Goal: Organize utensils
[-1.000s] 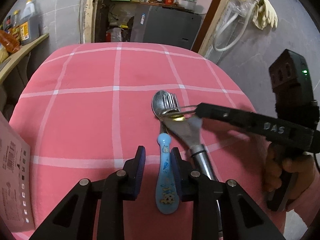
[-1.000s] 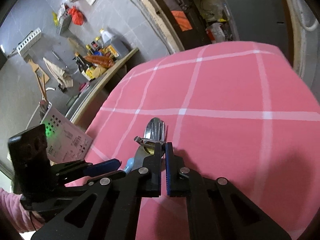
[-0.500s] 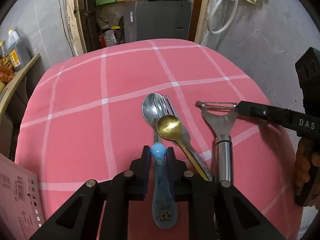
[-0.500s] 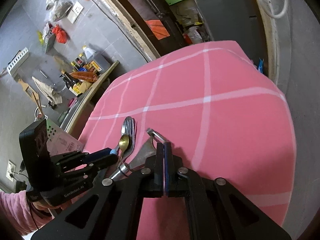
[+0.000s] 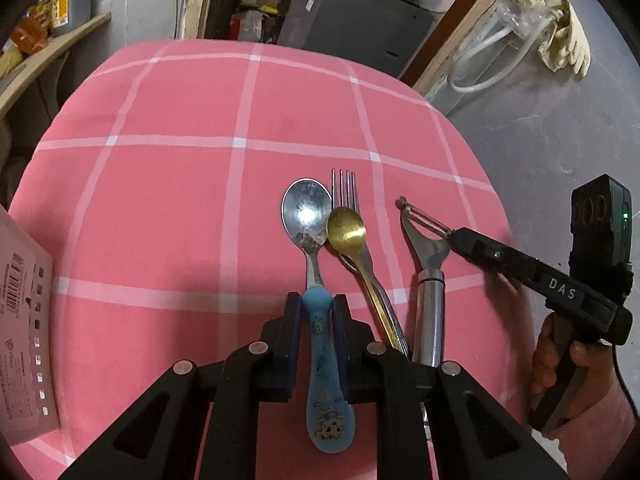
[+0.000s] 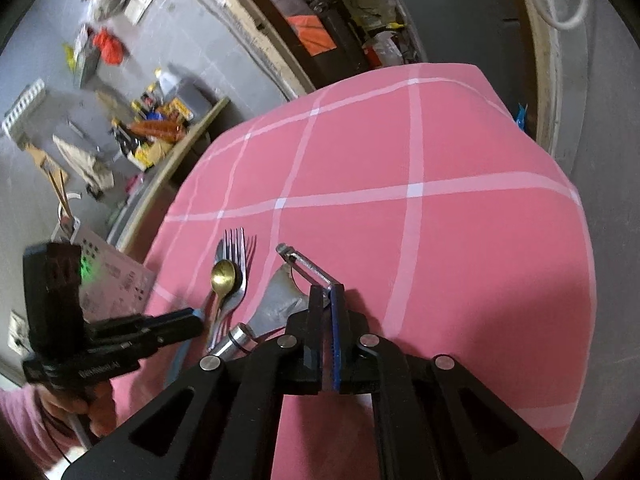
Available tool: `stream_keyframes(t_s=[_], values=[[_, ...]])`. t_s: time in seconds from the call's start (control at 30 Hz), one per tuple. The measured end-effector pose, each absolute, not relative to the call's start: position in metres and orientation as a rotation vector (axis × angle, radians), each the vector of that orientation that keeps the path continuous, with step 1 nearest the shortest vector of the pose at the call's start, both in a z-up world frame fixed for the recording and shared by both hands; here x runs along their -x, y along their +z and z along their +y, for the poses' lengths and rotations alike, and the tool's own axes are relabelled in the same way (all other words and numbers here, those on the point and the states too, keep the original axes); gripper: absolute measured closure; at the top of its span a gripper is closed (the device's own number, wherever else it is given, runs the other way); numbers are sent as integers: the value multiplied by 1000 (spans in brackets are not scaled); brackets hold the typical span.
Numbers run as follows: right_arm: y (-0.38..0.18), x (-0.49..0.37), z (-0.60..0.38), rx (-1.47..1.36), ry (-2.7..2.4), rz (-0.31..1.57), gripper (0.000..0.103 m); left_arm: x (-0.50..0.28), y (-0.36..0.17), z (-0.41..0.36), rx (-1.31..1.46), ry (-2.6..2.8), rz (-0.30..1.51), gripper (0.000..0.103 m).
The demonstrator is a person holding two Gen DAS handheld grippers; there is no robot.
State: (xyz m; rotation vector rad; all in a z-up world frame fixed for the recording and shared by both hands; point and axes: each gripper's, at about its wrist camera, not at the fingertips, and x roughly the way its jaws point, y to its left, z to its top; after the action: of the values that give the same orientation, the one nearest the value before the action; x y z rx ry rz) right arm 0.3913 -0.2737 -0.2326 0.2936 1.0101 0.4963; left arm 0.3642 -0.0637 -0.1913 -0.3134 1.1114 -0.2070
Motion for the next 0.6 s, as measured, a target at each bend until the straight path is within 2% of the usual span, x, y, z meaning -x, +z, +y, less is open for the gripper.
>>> stream_keyframes(t_s=[0.17, 0.2, 0.3, 0.33, 0.6], values=[[-229, -399, -271, -243, 518, 1031, 97, -372, -191, -61, 313, -222, 1160, 88], [-228, -400, -272, -231, 520, 1032, 94, -372, -191, -61, 305, -224, 1163, 88], [-224, -405, -273, -214, 547, 1028, 72, -368, -191, -61, 317, -231, 1173, 88], [-223, -406, -272, -207, 551, 1030, 71, -369, -190, -59, 326, -233, 1176, 88], [-226, -416, -260, -90, 609, 1041, 72, -378, -190, -61, 301, -260, 1199, 87]])
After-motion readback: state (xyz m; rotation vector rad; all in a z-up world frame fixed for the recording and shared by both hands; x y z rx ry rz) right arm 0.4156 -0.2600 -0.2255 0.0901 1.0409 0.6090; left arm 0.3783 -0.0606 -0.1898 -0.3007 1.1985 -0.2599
